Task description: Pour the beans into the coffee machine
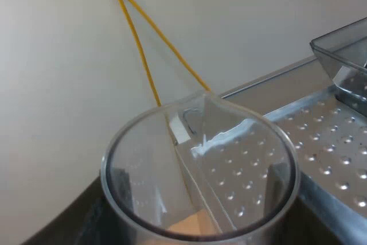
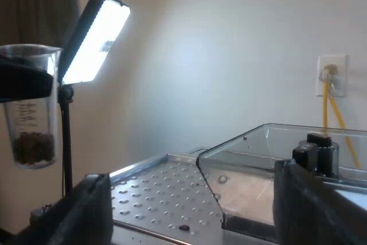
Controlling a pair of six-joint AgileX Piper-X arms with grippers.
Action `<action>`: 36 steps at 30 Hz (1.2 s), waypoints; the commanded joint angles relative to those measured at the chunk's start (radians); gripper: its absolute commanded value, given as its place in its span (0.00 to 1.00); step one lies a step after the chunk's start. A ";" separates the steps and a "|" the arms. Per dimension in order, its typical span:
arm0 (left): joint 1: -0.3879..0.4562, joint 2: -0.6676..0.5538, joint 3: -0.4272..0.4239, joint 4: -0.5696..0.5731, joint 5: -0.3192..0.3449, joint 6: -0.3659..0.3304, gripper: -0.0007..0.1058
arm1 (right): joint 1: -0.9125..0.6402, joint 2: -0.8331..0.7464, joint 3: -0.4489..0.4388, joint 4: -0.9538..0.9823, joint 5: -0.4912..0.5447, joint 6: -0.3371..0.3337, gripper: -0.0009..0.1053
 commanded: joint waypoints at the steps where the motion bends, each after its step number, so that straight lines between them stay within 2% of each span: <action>1: -0.030 0.036 -0.048 -0.005 -0.010 -0.001 0.26 | 0.001 -0.004 -0.009 -0.007 0.004 -0.013 0.59; 5: -0.088 0.099 -0.110 -0.005 -0.023 -0.001 0.26 | 0.001 -0.004 -0.009 -0.007 0.004 -0.013 0.59; 9: -0.158 0.178 -0.196 -0.005 -0.077 -0.001 0.26 | 0.001 -0.004 -0.009 -0.007 0.004 -0.013 0.59; 14: -0.200 0.260 -0.292 -0.005 -0.092 0.008 0.26 | 0.001 -0.004 -0.009 -0.007 0.004 -0.013 0.59; 16: -0.202 0.282 -0.318 -0.005 -0.098 0.015 0.26 | 0.001 -0.004 -0.009 -0.007 0.004 -0.013 0.59; 23: -0.205 0.442 -0.527 0.103 -0.105 0.038 0.26 | 0.001 -0.004 -0.009 -0.007 0.004 -0.013 0.59; 27: -0.205 0.512 -0.618 0.117 -0.105 0.046 0.26 | 0.001 -0.004 -0.009 -0.007 0.004 -0.013 0.59; 36: -0.205 0.597 -0.732 0.121 -0.117 0.066 0.26 | 0.001 -0.004 -0.009 -0.005 0.004 -0.013 0.59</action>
